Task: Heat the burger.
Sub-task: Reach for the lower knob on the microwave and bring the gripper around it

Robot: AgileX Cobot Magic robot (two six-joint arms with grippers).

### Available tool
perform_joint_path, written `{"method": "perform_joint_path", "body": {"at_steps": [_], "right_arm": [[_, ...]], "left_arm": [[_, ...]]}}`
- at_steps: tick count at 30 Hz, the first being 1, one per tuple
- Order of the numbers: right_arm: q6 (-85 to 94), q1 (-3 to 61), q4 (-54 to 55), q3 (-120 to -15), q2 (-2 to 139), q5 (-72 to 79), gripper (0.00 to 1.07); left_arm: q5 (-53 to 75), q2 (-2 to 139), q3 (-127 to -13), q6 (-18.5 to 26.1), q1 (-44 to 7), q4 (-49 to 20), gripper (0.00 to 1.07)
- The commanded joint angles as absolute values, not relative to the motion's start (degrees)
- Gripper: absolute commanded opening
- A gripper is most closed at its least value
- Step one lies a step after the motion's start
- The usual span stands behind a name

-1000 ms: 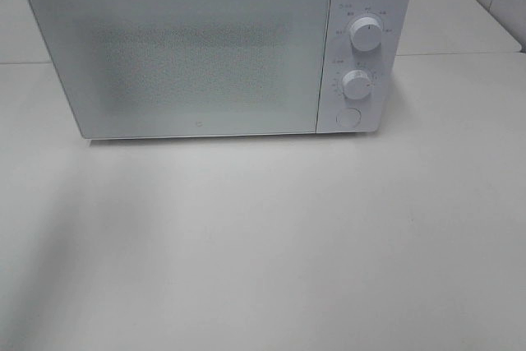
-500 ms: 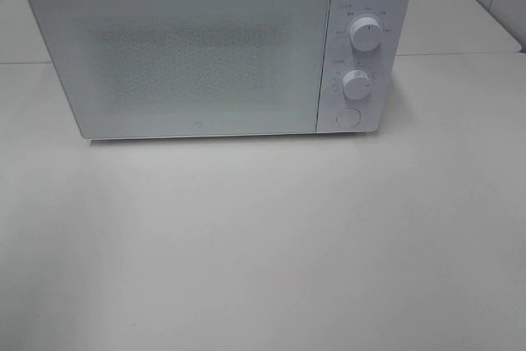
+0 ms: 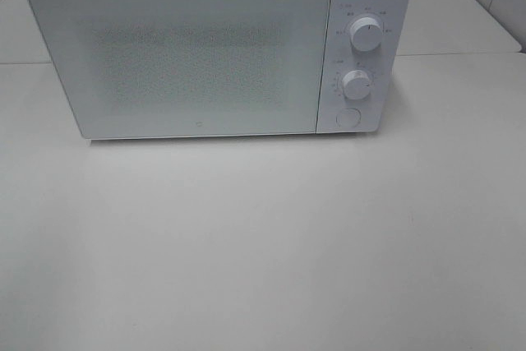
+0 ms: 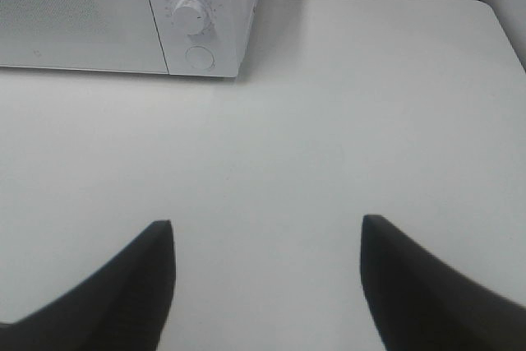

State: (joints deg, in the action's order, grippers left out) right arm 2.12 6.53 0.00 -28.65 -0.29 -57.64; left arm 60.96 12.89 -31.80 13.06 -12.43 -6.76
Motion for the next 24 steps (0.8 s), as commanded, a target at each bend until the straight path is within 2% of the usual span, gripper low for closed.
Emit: {"method": "perform_joint_path", "body": {"at_steps": [1, 3, 6, 24], "right_arm": [[2.2, 6.2, -0.6, -28.6, -1.8, -57.5, 0.62], [2.2, 6.2, -0.7, -28.8, -1.8, -57.3, 0.62], [2.4, 6.2, -1.5, -29.9, -1.4, -55.1, 0.62], [3.2, 6.2, -2.1, -30.7, 18.3, -29.0, 0.62]], "left_arm": [[61.6, 8.5, -30.6, 12.9, -12.3, -7.4, 0.00], [61.0, 1.0, -29.5, 12.9, -12.3, -8.0, 0.00], [61.1, -2.0, -29.4, 12.5, -12.3, -8.0, 0.00], [59.4, -1.5, -28.5, 11.1, -12.3, -7.5, 0.00]]}}
